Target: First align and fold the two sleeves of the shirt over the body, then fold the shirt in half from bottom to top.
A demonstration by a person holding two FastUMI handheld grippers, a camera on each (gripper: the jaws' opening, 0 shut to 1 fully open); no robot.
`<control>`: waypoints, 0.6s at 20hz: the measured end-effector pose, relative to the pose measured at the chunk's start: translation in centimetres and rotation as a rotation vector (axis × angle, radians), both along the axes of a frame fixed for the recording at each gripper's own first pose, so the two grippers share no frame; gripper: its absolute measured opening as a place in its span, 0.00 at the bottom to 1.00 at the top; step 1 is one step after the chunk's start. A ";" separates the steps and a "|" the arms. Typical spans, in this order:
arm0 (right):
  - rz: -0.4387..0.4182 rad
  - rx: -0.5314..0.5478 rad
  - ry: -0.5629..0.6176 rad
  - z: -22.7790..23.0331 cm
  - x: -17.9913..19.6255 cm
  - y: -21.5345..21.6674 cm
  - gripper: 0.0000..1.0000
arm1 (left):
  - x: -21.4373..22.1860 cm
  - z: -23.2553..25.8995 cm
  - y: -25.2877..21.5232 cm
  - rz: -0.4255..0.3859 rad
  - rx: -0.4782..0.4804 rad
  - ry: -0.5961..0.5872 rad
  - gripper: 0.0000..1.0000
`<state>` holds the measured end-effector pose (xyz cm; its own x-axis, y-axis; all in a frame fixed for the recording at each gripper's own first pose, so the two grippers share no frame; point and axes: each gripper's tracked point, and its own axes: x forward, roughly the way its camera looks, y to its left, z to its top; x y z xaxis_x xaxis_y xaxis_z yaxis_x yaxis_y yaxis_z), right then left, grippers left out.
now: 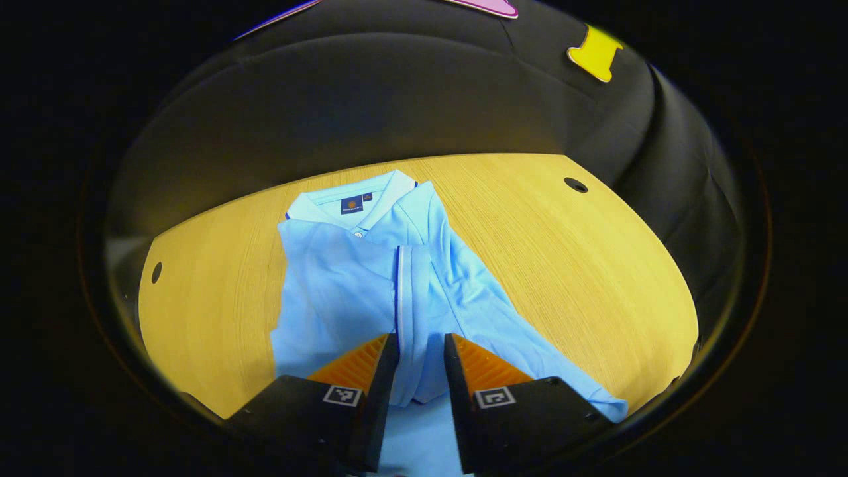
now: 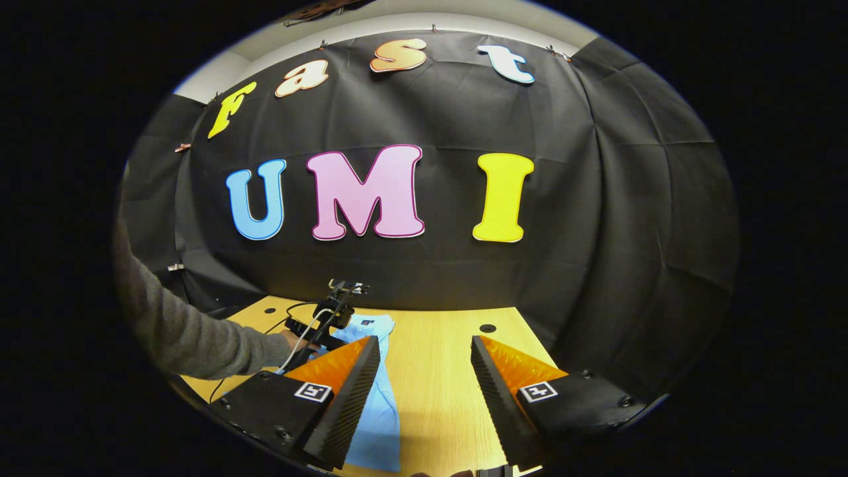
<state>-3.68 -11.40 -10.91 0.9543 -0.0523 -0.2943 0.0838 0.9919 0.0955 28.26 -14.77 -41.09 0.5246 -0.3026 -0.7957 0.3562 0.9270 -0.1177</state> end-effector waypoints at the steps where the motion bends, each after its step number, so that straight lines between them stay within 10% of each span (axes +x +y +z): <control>1: -0.001 -0.002 -0.001 0.0 0.0 0.1 0.87 | 0.1 0.1 -0.4 -0.001 -0.012 -0.004 0.51; 6: -0.001 0.000 -0.008 0.7 0.0 0.4 0.87 | 0.5 2.7 0.2 0.030 -0.004 -0.097 0.98; 12: 0.010 0.001 -0.052 2.5 0.3 2.4 0.87 | -2.2 13.8 2.7 0.071 -0.113 -0.354 0.98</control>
